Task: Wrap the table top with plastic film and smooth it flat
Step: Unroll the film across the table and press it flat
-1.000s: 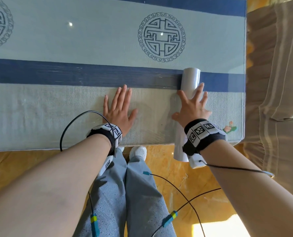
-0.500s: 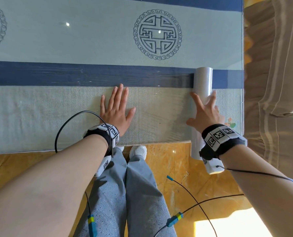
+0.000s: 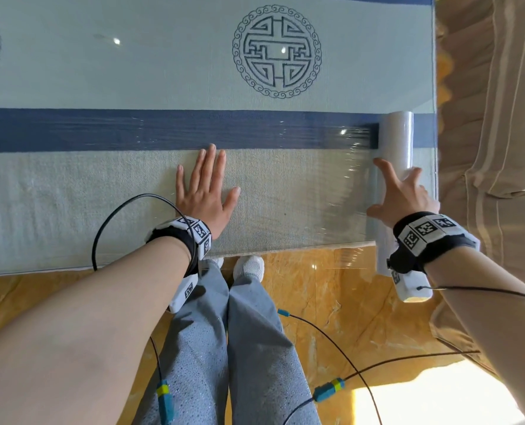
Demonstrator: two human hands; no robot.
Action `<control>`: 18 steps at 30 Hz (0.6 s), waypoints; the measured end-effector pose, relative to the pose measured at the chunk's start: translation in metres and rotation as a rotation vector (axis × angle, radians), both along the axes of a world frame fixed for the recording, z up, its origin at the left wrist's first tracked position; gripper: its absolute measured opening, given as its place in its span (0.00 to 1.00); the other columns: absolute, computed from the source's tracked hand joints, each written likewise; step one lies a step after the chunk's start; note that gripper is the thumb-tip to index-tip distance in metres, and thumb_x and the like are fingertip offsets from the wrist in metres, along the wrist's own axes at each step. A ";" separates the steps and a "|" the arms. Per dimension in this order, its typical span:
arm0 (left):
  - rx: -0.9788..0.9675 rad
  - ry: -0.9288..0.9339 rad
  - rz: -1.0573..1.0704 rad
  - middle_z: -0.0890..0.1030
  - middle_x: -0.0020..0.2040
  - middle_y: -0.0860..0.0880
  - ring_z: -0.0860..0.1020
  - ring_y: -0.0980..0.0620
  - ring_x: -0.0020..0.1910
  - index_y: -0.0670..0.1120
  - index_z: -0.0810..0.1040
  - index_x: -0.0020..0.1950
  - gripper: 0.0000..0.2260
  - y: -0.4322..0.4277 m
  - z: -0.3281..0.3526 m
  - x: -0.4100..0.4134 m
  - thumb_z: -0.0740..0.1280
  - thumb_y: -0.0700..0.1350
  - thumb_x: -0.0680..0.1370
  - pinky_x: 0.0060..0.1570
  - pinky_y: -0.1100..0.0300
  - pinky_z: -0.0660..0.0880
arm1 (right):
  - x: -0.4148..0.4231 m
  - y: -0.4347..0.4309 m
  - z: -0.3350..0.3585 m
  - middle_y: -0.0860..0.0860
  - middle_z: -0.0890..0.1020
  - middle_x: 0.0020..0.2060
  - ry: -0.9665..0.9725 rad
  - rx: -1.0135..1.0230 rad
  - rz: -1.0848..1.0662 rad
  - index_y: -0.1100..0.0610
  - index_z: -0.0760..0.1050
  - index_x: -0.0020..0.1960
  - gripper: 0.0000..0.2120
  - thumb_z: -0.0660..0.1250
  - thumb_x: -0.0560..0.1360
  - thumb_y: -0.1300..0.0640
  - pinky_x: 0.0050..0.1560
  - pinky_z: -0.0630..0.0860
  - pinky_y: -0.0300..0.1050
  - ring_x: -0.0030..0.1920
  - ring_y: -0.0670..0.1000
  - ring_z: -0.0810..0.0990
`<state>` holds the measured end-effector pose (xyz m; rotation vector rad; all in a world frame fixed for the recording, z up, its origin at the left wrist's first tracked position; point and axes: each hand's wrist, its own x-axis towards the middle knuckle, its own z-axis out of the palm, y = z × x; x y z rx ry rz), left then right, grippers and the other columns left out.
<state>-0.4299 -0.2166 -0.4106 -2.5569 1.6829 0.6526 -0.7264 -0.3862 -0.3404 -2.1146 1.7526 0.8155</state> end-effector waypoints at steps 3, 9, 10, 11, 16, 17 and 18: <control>-0.027 0.000 0.001 0.38 0.79 0.51 0.38 0.54 0.77 0.50 0.37 0.78 0.31 -0.003 0.010 0.001 0.44 0.61 0.80 0.75 0.43 0.41 | -0.004 -0.006 0.013 0.63 0.64 0.62 -0.006 -0.067 -0.025 0.37 0.52 0.72 0.45 0.79 0.68 0.52 0.37 0.68 0.49 0.47 0.63 0.75; -0.055 -0.027 0.014 0.39 0.79 0.50 0.40 0.53 0.78 0.49 0.38 0.79 0.31 -0.008 0.018 0.009 0.45 0.60 0.80 0.75 0.43 0.41 | 0.011 -0.033 0.021 0.63 0.64 0.61 -0.069 -0.211 -0.001 0.37 0.55 0.70 0.45 0.80 0.65 0.57 0.38 0.67 0.55 0.54 0.67 0.73; -0.054 -0.026 0.015 0.39 0.79 0.50 0.40 0.53 0.78 0.49 0.38 0.78 0.31 -0.007 0.021 0.008 0.45 0.60 0.80 0.75 0.43 0.41 | 0.010 -0.034 0.022 0.63 0.64 0.61 -0.057 -0.204 0.001 0.37 0.55 0.70 0.45 0.80 0.65 0.57 0.38 0.67 0.55 0.53 0.67 0.73; -0.055 -0.025 0.014 0.39 0.79 0.50 0.40 0.53 0.78 0.49 0.38 0.78 0.31 -0.006 0.023 0.006 0.45 0.60 0.80 0.75 0.43 0.41 | 0.008 -0.033 0.022 0.63 0.64 0.60 -0.048 -0.201 0.000 0.37 0.55 0.70 0.45 0.79 0.66 0.57 0.38 0.68 0.54 0.53 0.67 0.73; -0.079 -0.038 0.035 0.39 0.79 0.50 0.40 0.53 0.78 0.49 0.39 0.79 0.31 -0.015 0.034 -0.010 0.45 0.60 0.80 0.75 0.44 0.41 | -0.010 -0.047 0.031 0.62 0.64 0.59 -0.037 -0.215 0.031 0.36 0.53 0.71 0.44 0.77 0.67 0.58 0.38 0.68 0.53 0.48 0.65 0.73; -0.085 -0.044 0.045 0.39 0.79 0.50 0.40 0.53 0.78 0.49 0.39 0.79 0.31 -0.018 0.037 -0.014 0.45 0.60 0.80 0.75 0.44 0.41 | -0.013 -0.054 0.033 0.62 0.64 0.59 -0.038 -0.220 0.035 0.36 0.53 0.71 0.44 0.77 0.68 0.59 0.39 0.68 0.53 0.47 0.64 0.72; -0.090 -0.047 0.058 0.40 0.79 0.50 0.40 0.53 0.78 0.49 0.40 0.79 0.31 -0.021 0.038 -0.018 0.45 0.60 0.80 0.75 0.44 0.41 | -0.016 -0.061 0.037 0.62 0.64 0.59 -0.036 -0.224 0.034 0.36 0.53 0.71 0.44 0.76 0.68 0.59 0.39 0.69 0.54 0.48 0.64 0.72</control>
